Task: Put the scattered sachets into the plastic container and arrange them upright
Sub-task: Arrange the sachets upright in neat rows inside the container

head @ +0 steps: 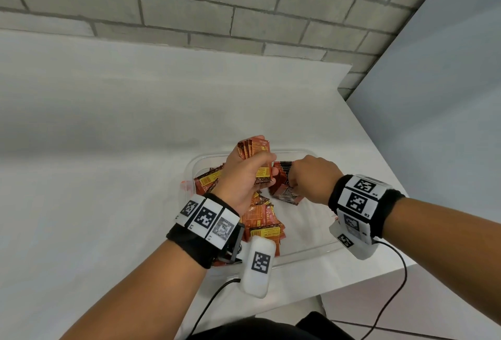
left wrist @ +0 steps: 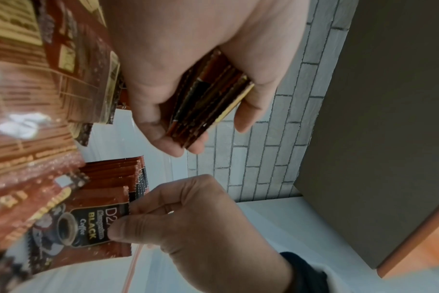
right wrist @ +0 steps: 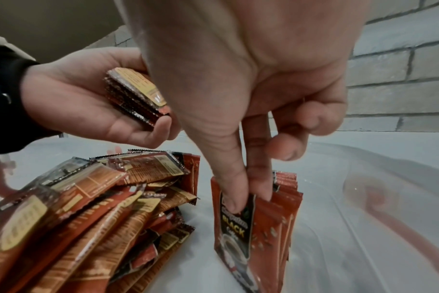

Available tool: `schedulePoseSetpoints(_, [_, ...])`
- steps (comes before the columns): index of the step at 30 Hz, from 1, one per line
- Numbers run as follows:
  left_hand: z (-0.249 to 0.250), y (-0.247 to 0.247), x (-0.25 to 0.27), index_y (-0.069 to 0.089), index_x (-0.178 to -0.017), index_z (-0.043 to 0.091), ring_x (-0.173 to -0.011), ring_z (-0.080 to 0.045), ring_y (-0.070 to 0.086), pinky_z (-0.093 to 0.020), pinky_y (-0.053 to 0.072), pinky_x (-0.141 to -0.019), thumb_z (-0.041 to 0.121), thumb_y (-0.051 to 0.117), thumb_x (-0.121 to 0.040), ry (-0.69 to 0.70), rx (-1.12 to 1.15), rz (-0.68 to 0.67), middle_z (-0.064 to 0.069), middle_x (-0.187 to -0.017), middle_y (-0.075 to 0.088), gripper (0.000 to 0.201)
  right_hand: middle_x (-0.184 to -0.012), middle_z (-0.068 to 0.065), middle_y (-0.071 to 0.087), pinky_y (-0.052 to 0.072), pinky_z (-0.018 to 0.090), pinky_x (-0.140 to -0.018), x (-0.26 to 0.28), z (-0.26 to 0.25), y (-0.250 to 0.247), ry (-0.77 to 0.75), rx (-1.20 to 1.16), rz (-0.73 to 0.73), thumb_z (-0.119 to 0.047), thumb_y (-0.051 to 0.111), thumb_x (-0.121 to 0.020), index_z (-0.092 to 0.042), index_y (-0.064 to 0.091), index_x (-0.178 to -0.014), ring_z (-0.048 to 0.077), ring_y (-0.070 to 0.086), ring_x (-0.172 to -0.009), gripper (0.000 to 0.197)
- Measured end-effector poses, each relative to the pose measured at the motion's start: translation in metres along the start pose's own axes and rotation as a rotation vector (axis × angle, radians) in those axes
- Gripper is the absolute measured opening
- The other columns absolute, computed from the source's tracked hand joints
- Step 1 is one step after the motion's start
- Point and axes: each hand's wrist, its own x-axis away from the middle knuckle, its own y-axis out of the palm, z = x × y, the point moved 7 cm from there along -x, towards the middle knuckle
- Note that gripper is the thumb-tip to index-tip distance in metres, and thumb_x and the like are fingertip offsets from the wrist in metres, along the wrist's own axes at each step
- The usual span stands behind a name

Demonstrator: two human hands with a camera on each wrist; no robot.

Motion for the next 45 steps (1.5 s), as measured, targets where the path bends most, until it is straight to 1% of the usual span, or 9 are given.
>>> schedulePoseSetpoints(11, [-0.002, 0.003, 0.001, 0.059, -0.1, 0.017, -0.073, -0.02, 0.063, -0.029, 0.052, -0.063, 0.006, 0.066, -0.086, -0.029, -0.019, -0.027, -0.004, -0.078, 0.061, 0.019, -0.079, 0.005, 0.051, 0.034, 0.025, -0.052, 0.0, -0.005, -0.004, 0.013, 0.038, 0.005, -0.012, 0.047, -0.092, -0.008, 0.065, -0.095, 0.024, 0.048, -0.066, 0.019])
schedulePoseSetpoints(16, [-0.002, 0.004, 0.001, 0.06, -0.1, 0.017, -0.074, -0.02, 0.064, -0.031, 0.053, -0.065, 0.006, 0.065, -0.086, -0.032, -0.02, -0.025, -0.003, -0.076, 0.062, 0.019, -0.07, 0.002, 0.046, 0.033, 0.025, -0.051, 0.0, -0.004, -0.005, 0.006, 0.064, 0.014, -0.011, 0.052, -0.09, -0.011, 0.061, -0.088, 0.023, 0.046, -0.063, 0.009])
schedulePoseSetpoints(19, [-0.003, 0.003, 0.002, 0.059, -0.101, 0.013, -0.075, -0.023, 0.065, -0.037, 0.054, -0.073, 0.007, 0.065, -0.086, -0.044, -0.012, -0.023, -0.007, -0.079, 0.062, 0.017, -0.082, 0.004, 0.055, 0.034, 0.026, -0.053, 0.0, -0.001, -0.004, 0.001, 0.06, 0.025, -0.013, 0.055, -0.089, -0.012, 0.061, -0.095, 0.024, 0.049, -0.069, 0.009])
schedulePoseSetpoints(22, [-0.003, 0.003, 0.002, 0.058, -0.099, 0.011, -0.075, -0.026, 0.066, -0.042, 0.053, -0.077, 0.009, 0.065, -0.086, -0.054, -0.006, -0.024, -0.012, -0.082, 0.061, 0.015, -0.092, 0.006, 0.059, 0.027, 0.024, -0.048, 0.001, 0.003, -0.004, 0.007, 0.041, 0.04, -0.015, 0.057, -0.087, -0.014, 0.061, -0.098, 0.024, 0.05, -0.072, 0.011])
schedulePoseSetpoints(28, [-0.006, 0.006, 0.002, 0.059, -0.099, 0.009, -0.071, -0.023, 0.067, -0.036, 0.056, -0.068, 0.01, 0.065, -0.087, -0.078, 0.0, -0.045, -0.011, -0.079, 0.063, 0.014, -0.09, 0.005, 0.058, 0.031, 0.025, -0.052, 0.002, 0.004, -0.01, 0.012, 0.019, 0.078, -0.021, 0.059, -0.087, -0.012, 0.06, -0.094, 0.023, 0.05, -0.071, 0.011])
schedulePoseSetpoints(33, [-0.007, 0.01, 0.004, 0.062, -0.089, 0.008, -0.074, -0.027, 0.069, -0.043, 0.057, -0.077, 0.007, 0.062, -0.088, -0.118, 0.034, -0.097, -0.019, -0.084, 0.063, 0.001, -0.087, 0.002, 0.059, 0.033, 0.025, -0.052, 0.001, 0.011, -0.007, 0.035, -0.055, 0.092, -0.025, 0.062, -0.085, -0.019, 0.05, -0.082, 0.022, 0.053, -0.071, 0.014])
schedulePoseSetpoints(39, [-0.001, 0.015, -0.003, 0.063, -0.107, 0.01, -0.081, -0.027, 0.07, -0.042, 0.059, -0.074, 0.002, 0.06, -0.088, -0.154, -0.033, -0.199, -0.019, -0.093, 0.069, 0.021, -0.093, -0.001, 0.066, 0.041, 0.026, -0.063, 0.02, 0.039, -0.016, 0.145, -0.395, 0.212, -0.033, 0.061, -0.089, -0.019, 0.065, -0.096, 0.015, 0.057, -0.076, 0.016])
schedulePoseSetpoints(43, [0.002, 0.022, -0.008, 0.064, -0.112, 0.016, -0.092, -0.029, 0.067, -0.044, 0.055, -0.081, 0.002, 0.065, -0.082, -0.209, -0.107, -0.282, -0.018, -0.108, 0.069, 0.033, -0.089, -0.009, 0.064, 0.045, 0.017, -0.061, 0.053, 0.044, -0.03, 0.131, -0.901, 0.38, -0.036, 0.06, -0.09, -0.026, 0.064, -0.1, 0.002, 0.055, -0.065, 0.015])
schedulePoseSetpoints(45, [0.001, 0.027, -0.006, 0.062, -0.117, 0.014, -0.092, -0.029, 0.067, -0.041, 0.058, -0.077, 0.005, 0.068, -0.075, -0.252, -0.135, -0.358, -0.017, -0.107, 0.068, 0.044, -0.09, -0.008, 0.064, 0.045, 0.013, -0.057, 0.064, 0.04, -0.031, 0.114, -1.155, 0.405, -0.037, 0.062, -0.087, -0.028, 0.061, -0.106, 0.0, 0.055, -0.061, 0.021])
